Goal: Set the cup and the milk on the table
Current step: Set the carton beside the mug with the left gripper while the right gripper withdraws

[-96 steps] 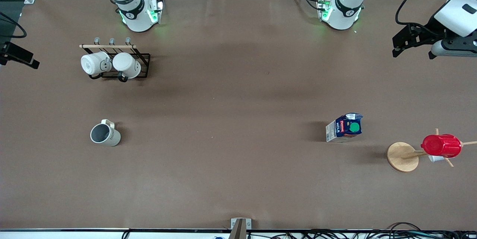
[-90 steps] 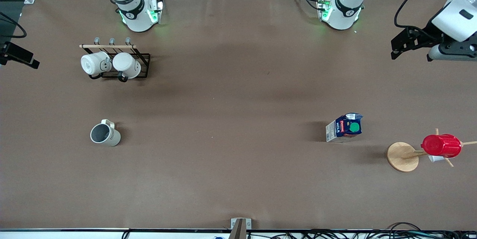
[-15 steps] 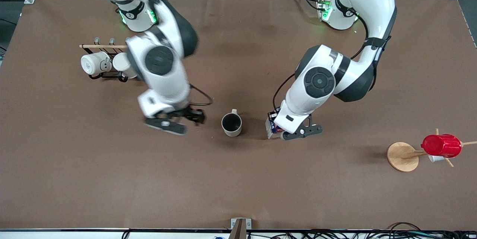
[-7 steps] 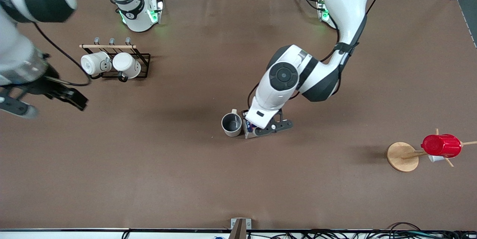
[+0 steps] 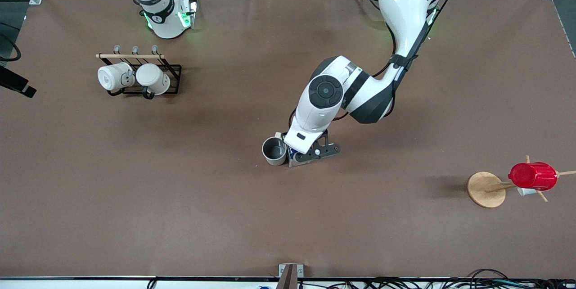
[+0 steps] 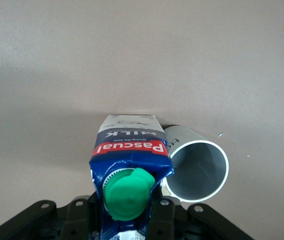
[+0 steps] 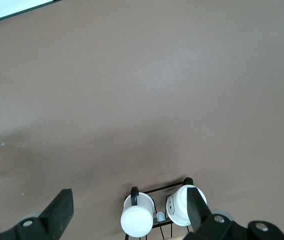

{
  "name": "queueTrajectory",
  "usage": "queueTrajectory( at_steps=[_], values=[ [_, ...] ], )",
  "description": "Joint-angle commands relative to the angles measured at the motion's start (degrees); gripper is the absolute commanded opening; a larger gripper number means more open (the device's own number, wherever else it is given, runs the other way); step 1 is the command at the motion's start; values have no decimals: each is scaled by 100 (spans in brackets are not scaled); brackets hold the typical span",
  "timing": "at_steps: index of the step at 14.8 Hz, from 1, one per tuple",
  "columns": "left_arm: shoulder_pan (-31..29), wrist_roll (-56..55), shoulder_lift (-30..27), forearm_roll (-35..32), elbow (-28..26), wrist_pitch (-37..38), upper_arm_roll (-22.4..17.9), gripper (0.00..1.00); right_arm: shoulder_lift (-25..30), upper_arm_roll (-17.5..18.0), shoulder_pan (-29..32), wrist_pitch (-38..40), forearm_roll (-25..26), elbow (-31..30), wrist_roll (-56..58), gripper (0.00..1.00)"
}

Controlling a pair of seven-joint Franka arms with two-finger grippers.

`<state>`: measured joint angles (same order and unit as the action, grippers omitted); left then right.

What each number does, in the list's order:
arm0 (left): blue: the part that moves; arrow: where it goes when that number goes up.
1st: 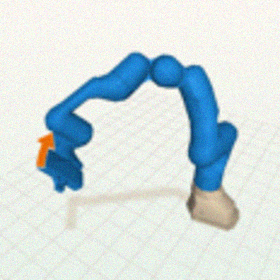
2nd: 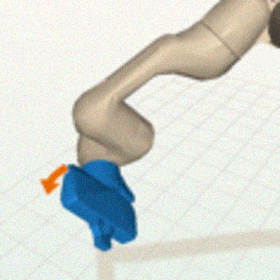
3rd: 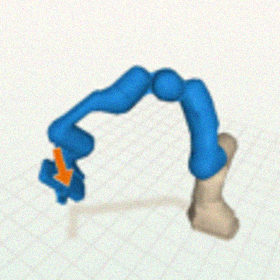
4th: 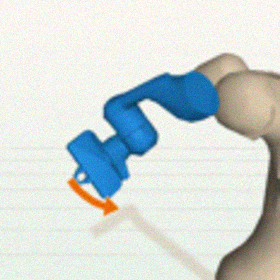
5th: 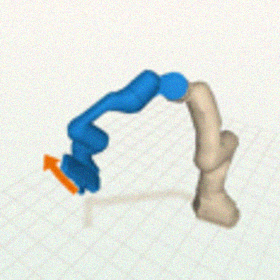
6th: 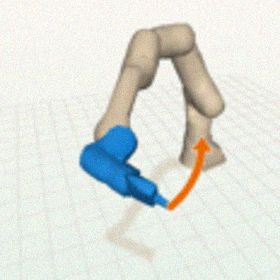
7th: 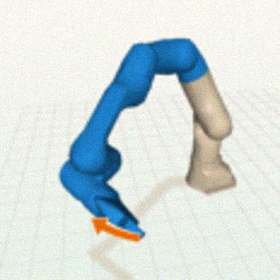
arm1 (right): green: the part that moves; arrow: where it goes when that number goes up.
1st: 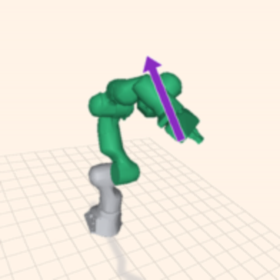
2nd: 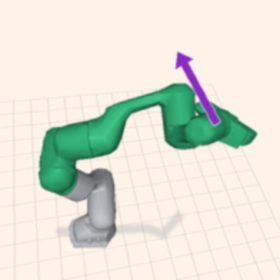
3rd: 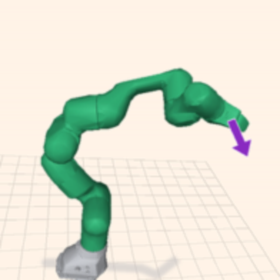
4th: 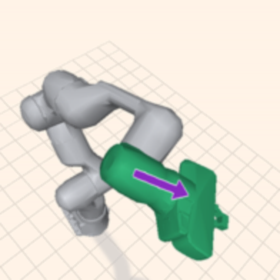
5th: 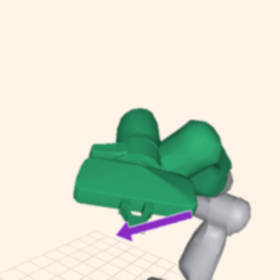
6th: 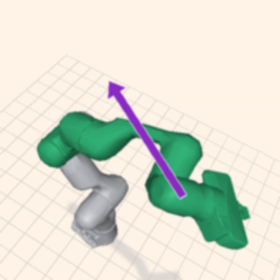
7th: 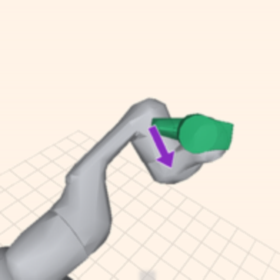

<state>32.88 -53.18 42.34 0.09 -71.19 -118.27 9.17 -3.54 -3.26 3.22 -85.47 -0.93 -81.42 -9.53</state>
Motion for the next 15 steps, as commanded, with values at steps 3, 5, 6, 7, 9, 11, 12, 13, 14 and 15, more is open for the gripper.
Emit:
queueTrajectory(
  at_steps=[3, 5, 6, 7, 9, 11, 12, 13, 14, 15],
  values=[
    [114, -105, 222, 26, 140, -90, -82, 100, 125, 475, 250, -22, -57, -190, -13, 100],
    [61, -105, 108, 26, 149, -12, -82, 100, 134, 466, 206, -14, -57, -199, -13, 100],
    [35, -105, -66, 17, 149, 102, -90, 100, 134, 458, 180, -22, -57, -199, -13, 100],
    [-9, -97, -199, 17, 149, 259, -99, 100, 134, 449, 171, -14, -57, -199, -13, 100],
    [-193, -79, -611, 9, 149, 681, -91, 100, 134, 387, 109, -14, -57, -208, -13, 100],
    [-378, 43, -954, -183, 140, 1103, -99, 100, 134, 387, 109, -14, -65, -208, -13, 100],
    [-457, 227, -1156, -481, 131, 1261, -91, 100, 143, 396, 100, -22, -65, -216, -5, 100],
    [-492, 429, -1297, -753, 97, 1454, -90, 100, 134, 405, 92, -40, -65, -216, -5, 100],
    [-571, 587, -1420, -921, 96, 1639, -90, 100, 134, 405, 91, -40, -65, -216, -5, 100],
    [-711, 641, -1552, -993, 88, 1780, -90, 100, 143, 413, 91, -40, -65, -216, -5, 100]
  ],
)
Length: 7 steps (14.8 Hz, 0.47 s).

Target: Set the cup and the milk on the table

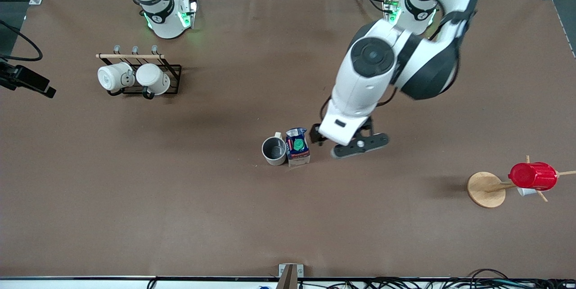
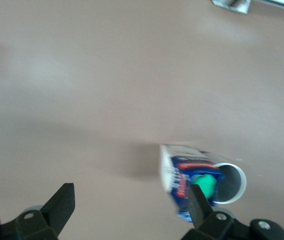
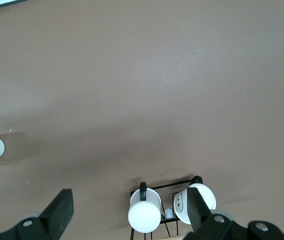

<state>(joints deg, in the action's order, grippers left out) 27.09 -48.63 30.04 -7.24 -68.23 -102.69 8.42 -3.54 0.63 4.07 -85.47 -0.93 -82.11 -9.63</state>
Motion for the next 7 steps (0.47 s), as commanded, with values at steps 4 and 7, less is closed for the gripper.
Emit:
queueTrajectory(
  at_steps=[4, 7],
  values=[
    [-816, 633, -919, -173, -208, 625, 46, 100, 134, 25, -11, -39, -65, -139, 13, 100],
    [-1310, 2143, -1323, -128, -260, 1302, 64, 100, 151, 7, -20, 91, -56, -139, 345, 100]
  ],
)
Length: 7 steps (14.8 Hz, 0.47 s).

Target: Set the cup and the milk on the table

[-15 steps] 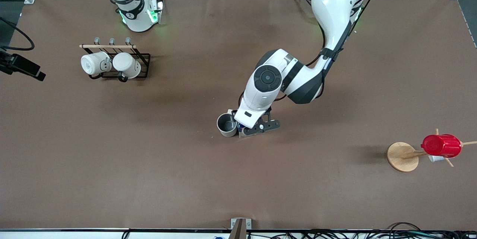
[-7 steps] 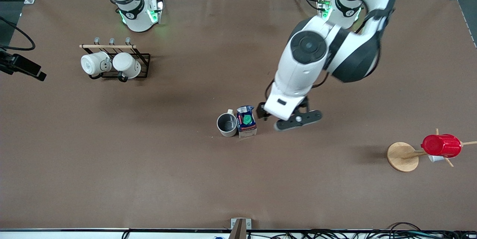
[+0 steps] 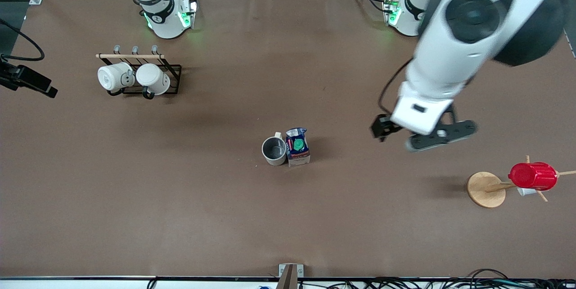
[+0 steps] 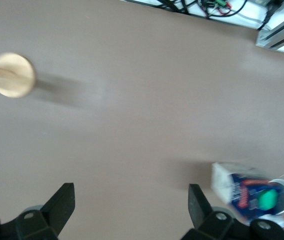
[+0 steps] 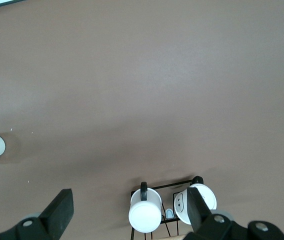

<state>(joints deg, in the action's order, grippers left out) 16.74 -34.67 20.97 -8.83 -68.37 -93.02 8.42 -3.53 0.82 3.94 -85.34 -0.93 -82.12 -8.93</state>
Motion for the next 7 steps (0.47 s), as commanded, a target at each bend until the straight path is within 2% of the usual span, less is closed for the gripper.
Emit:
queueTrajectory(
  at_steps=[1, 4, 7],
  values=[
    [-416, 1160, -548, 39, -282, 650, 63, 100, 160, -20, -8, 140, -48, -129, 435, 100],
    [-645, 1577, -777, 65, -291, 995, 63, 100, 160, -20, 1, 175, -12, -121, 515, 100],
    [-918, 2121, -1067, 187, -553, 1005, 55, 100, 160, -20, 1, 167, -12, -120, 515, 100]
  ],
)
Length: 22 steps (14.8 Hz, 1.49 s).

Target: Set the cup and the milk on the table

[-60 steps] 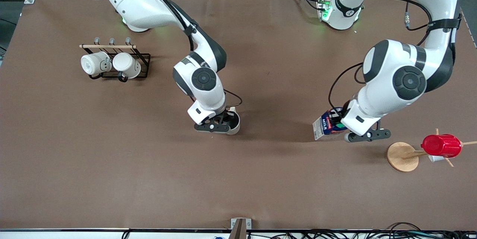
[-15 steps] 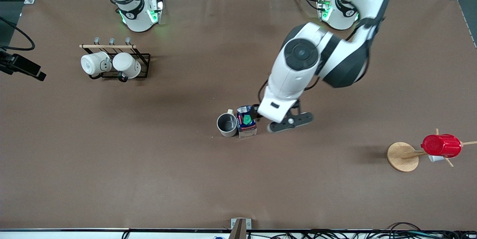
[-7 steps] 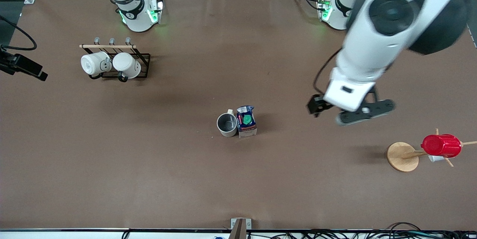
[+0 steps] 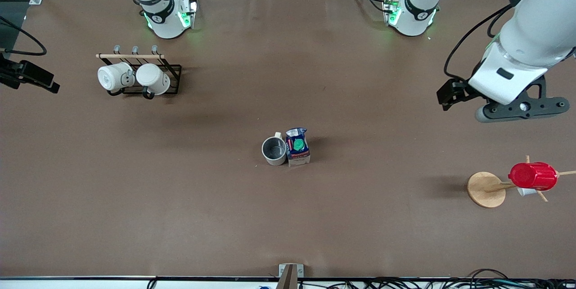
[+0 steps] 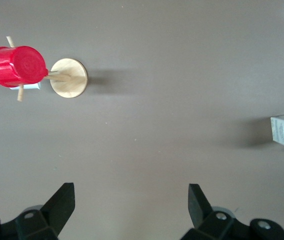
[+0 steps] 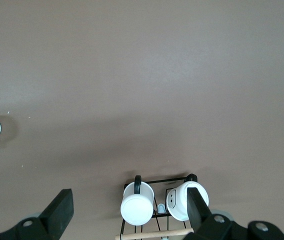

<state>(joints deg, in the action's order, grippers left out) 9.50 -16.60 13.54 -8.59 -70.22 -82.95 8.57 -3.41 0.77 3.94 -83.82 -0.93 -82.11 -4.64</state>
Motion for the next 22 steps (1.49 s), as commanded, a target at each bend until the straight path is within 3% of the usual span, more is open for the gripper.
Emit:
queueTrajectory(
  at_steps=[1, 6, 10, 15, 18, 22],
  values=[
    [-237, 385, -491, 373, -561, -19, -22, 100, 139, -16, -7, 6, 13, -112, 95, 100],
    [-404, 903, -1432, 533, -1870, -467, -118, 100, 130, -16, -8, -47, 22, -94, 200, 100],
    [-642, 1220, -2003, 815, -2583, -634, -128, 100, 130, -16, -8, -38, 22, -94, 191, 100],
    [-739, 1265, -2189, 824, -2778, -670, -119, 100, 122, -7, 10, -21, 14, -94, 191, 100],
    [-1107, 1265, -2189, 824, -2743, -670, 188, 100, 122, -7, 19, -38, 14, -86, 200, 100],
    [-1117, 1256, -2216, 824, -2743, -670, 198, 100, 122, 2, 10, -30, 14, -94, 191, 100]
  ],
)
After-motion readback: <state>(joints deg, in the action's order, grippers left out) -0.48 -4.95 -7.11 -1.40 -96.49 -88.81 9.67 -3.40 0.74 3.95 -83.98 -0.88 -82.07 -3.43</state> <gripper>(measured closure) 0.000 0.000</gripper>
